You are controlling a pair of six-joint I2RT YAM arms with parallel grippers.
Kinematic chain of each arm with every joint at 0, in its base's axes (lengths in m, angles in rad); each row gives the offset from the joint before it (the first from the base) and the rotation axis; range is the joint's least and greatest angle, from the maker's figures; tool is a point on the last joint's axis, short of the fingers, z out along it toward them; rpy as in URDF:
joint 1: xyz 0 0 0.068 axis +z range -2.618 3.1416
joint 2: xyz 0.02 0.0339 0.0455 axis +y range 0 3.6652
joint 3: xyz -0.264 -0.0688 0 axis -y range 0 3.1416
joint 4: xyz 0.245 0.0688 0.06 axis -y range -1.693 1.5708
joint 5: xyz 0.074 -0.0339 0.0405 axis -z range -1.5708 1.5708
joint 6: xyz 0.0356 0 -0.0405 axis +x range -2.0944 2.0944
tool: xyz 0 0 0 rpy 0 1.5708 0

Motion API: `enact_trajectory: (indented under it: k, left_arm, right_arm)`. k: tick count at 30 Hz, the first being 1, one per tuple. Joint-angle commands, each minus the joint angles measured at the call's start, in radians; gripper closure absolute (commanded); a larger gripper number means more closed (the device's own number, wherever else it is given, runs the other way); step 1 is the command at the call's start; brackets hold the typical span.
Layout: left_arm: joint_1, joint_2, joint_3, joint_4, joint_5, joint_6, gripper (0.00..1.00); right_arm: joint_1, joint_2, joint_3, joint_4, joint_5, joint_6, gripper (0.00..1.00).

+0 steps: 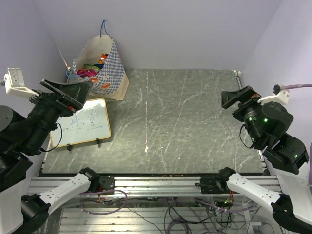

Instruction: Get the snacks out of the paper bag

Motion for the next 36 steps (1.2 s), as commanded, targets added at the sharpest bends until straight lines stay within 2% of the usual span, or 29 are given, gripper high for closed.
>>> enact_trajectory:
  k: [1,9,14,19,25,30,34,36]
  left_arm:
    - [0.061,-0.003,-0.019,-0.025,-0.019,0.044,0.02]
    - [0.146,0.056,-0.021,-0.051,-0.008,0.098,0.02]
    - [0.175,0.145,0.001,-0.032,-0.027,0.162,0.01]
    - [0.190,0.312,0.087,0.014,-0.061,0.225,0.01]
    - [0.217,0.595,0.278,0.057,-0.083,0.275,0.01]
    - [0.332,0.789,0.351,0.185,0.059,0.186,0.00]
    - [0.450,0.902,0.312,0.386,0.218,0.070,0.03]
    - [0.506,0.966,0.286,0.527,0.321,0.009,0.01]
  right_arm:
    - [-0.112,-0.004,-0.044,-0.070,-0.163,-0.067,0.00]
    - [-0.275,0.027,-0.113,-0.144,-0.380,-0.131,0.00]
    - [-0.328,0.058,-0.178,-0.072,-0.460,-0.148,0.00]
    - [-0.352,0.114,-0.252,0.056,-0.484,-0.112,0.00]
    - [-0.363,0.283,-0.224,0.181,-0.477,-0.199,0.00]
    - [-0.367,0.427,-0.123,0.224,-0.484,-0.358,0.00]
    - [-0.369,0.478,-0.096,0.241,-0.506,-0.498,0.00]
    - [-0.369,0.481,-0.103,0.244,-0.498,-0.526,0.00]
